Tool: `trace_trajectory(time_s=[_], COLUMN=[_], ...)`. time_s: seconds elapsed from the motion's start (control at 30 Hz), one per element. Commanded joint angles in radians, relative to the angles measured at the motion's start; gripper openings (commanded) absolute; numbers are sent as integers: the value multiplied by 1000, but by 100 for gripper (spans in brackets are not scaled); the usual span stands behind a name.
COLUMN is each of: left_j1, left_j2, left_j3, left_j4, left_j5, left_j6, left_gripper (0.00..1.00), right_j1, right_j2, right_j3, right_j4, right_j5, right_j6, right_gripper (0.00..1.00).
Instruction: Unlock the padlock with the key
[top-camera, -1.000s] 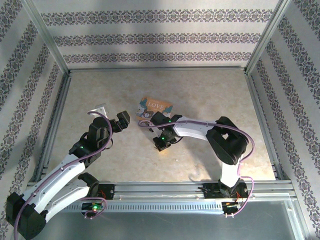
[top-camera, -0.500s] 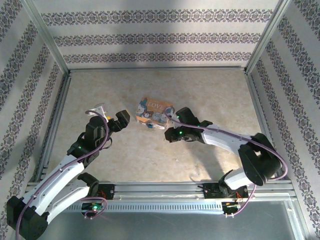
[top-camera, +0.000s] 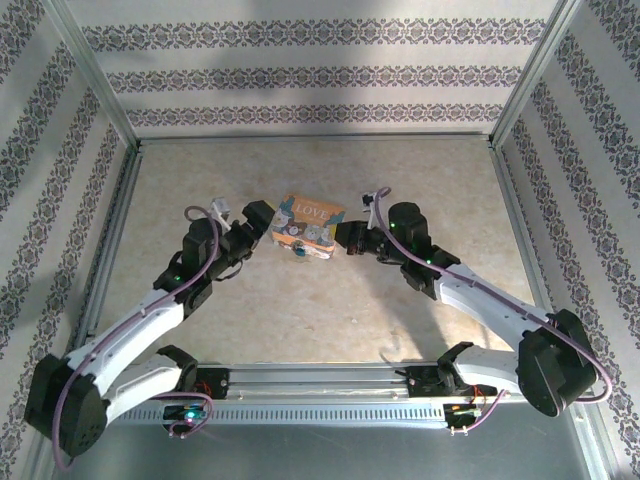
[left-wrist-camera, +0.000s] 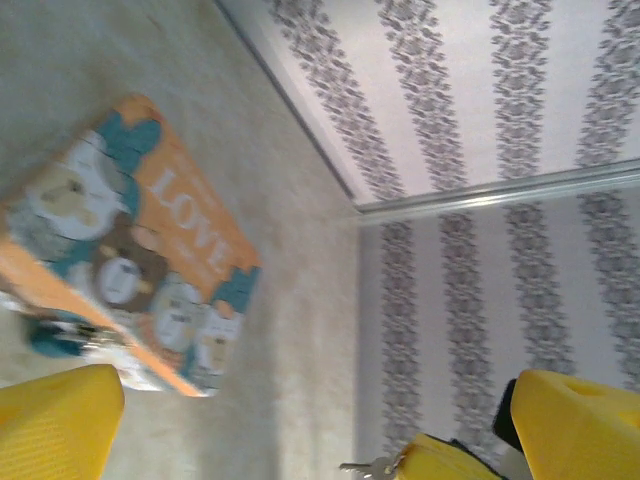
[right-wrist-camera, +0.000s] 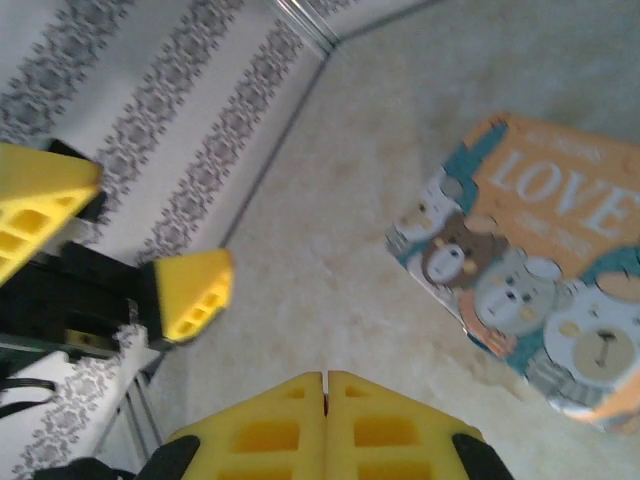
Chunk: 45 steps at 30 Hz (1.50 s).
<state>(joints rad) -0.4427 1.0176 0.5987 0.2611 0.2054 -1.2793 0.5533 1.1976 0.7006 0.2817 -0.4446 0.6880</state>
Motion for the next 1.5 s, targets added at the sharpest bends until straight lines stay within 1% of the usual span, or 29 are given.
trace_trajectory(time_s=[0.0,0.1,0.17,0.3,0.43,0.63,0.8,0.87,0.97,1.1,1.33,1.47], left_j1=[10,8,4,-12,-39,-60,-62,-64,-66,-67,-67,-67], left_j2=[62,131,163,224,288,313,306,307,311,309,294,296], left_j3=[-6,5,11,6,-11,-15,-24,-21,-18,-26,-47,-56], left_j4=[275,422,506,648,792,784,758,766,782,792,767,772], left_j5=[131,189,206,198,155,123,110,108,108,95,72,59], left_j6=[-186,-258,-315,-453,-568,-602,-603,-603,-612,-620,-624,-627], left_gripper=[99,100,99,99,100,100,100,98,92,80,70,62], right_j1=[3,13,21,43,69,87,97,102,113,116,117,114], right_j2=[-11,11,36,96,151,209,236,253,273,278,246,229], right_j3=[-21,-18,-11,19,56,123,156,171,187,180,154,146], right_j4=[158,233,275,335,379,407,413,417,425,424,414,404], right_j5=[13,27,32,39,51,34,31,16,10,15,27,30], right_j6=[43,48,60,72,79,81,79,84,86,86,73,63], right_gripper=[0,0,0,0,0,0,0,0,0,0,0,0])
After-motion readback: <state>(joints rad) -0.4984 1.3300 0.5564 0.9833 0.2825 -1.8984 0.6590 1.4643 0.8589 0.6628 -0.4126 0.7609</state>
